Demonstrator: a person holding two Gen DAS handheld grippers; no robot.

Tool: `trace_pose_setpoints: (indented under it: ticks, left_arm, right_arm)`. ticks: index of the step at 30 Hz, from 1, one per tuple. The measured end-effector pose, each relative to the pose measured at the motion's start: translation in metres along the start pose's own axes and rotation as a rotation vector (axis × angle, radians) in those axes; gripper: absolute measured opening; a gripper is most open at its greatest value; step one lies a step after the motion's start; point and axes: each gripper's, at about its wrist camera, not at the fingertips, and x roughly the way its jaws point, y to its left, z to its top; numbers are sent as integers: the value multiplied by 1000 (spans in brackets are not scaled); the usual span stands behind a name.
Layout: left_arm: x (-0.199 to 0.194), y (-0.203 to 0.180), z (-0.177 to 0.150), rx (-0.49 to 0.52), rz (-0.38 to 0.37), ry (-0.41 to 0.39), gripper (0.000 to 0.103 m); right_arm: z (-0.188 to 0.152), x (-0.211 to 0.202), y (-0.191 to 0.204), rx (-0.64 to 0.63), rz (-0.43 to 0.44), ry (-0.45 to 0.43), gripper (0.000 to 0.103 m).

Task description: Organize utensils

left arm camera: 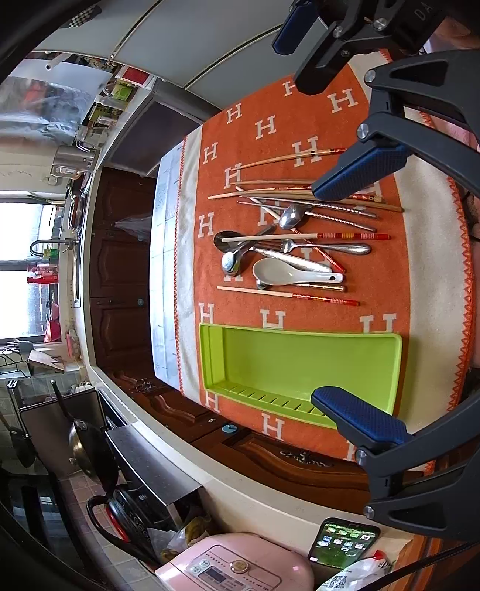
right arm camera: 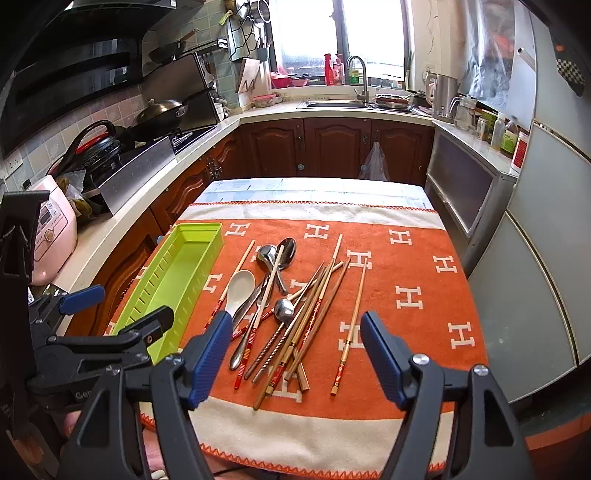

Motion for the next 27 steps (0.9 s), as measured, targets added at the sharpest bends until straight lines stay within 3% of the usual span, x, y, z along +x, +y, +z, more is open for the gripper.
trace_pose_setpoints:
  ticks: [13,20,27]
  left_arm:
    - [-5,9,43,-4,-1,-54,100]
    - [21,5,70,2,-71,17,100]
    - [77,-13,79,40,-86,110,100]
  right_arm:
    - [35,3,-20,33,57,20,59]
    - [58,19,-47,87,38,30,57]
    - [57,65,-84,191,42,128,55]
